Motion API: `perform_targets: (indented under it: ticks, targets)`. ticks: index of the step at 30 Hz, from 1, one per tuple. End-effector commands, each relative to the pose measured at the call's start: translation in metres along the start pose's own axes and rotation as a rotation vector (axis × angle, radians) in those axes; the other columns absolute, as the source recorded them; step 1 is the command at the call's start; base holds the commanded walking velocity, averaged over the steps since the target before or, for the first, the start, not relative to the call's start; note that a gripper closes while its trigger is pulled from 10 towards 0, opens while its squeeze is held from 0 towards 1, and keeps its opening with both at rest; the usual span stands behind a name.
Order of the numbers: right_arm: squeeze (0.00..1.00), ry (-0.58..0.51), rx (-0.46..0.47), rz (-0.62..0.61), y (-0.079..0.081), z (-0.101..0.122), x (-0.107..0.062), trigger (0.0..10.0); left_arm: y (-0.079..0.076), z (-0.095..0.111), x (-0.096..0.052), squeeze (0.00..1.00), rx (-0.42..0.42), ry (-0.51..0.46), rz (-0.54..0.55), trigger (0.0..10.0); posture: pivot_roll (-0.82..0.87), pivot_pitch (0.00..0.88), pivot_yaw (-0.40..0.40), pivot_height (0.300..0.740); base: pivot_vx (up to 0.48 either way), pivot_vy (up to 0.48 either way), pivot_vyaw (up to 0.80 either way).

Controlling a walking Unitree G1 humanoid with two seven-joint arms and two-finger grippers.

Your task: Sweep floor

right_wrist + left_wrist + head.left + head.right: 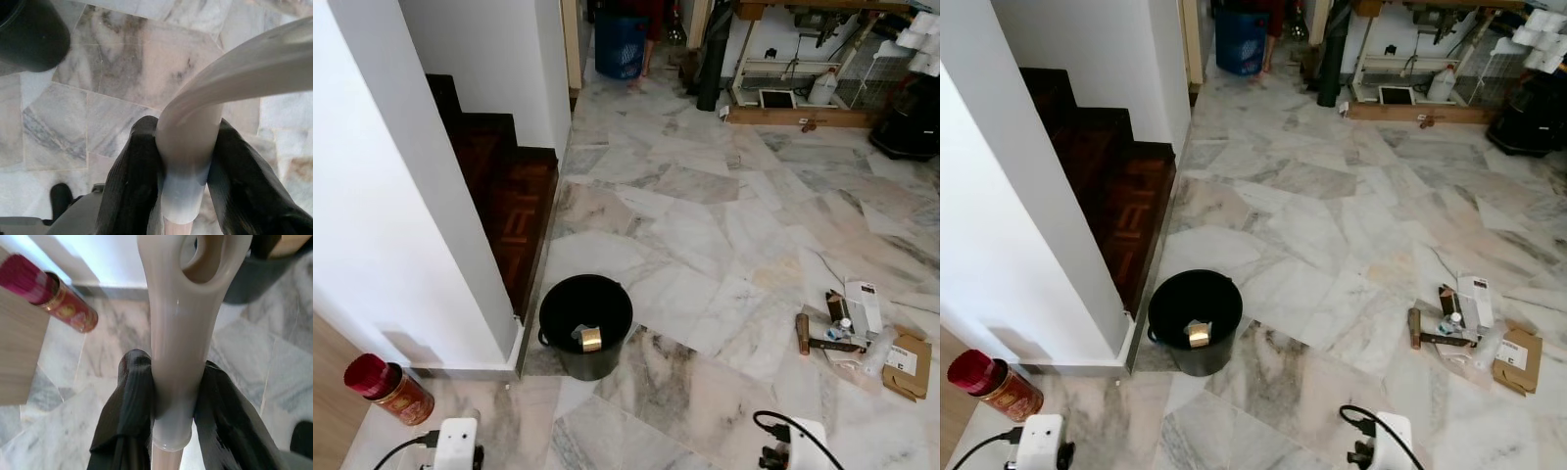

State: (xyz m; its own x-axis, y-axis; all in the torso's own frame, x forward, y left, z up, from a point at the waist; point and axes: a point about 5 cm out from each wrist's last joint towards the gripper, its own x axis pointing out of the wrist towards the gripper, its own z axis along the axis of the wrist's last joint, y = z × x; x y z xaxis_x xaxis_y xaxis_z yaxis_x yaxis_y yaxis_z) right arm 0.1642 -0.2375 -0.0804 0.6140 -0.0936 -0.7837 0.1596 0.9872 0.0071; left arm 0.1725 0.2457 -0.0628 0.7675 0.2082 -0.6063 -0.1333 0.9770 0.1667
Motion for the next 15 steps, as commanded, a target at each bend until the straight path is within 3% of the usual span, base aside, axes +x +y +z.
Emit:
perform_targets:
  ticks: [1,10,11,15]
  targets:
    - [0.0,-0.025,-0.084,0.01,-0.006,0.006,-0.001,10.0,0.004,0.011,0.0,0.0,-0.015,-0.081,0.002,10.0,0.09,0.011,-0.032,0.74,0.0,0.0,0.0]
    - [0.0,-0.069,-0.141,-0.005,-0.02,0.01,-0.005,10.0,0.016,0.015,-0.006,0.0,-0.007,-0.144,0.042,10.0,0.07,0.005,-0.048,0.74,0.0,0.0,0.0]
    - [0.0,-0.109,-0.161,-0.052,-0.029,0.017,-0.007,10.0,0.019,0.024,-0.007,0.0,0.014,-0.202,0.052,10.0,0.07,0.001,-0.05,0.74,0.0,0.0,0.0]
    - [0.0,-0.214,-0.216,-0.095,-0.037,0.035,-0.01,10.0,0.021,0.038,-0.01,0.0,0.016,-0.282,0.063,10.0,0.07,0.0,-0.053,0.74,0.0,0.0,0.0]
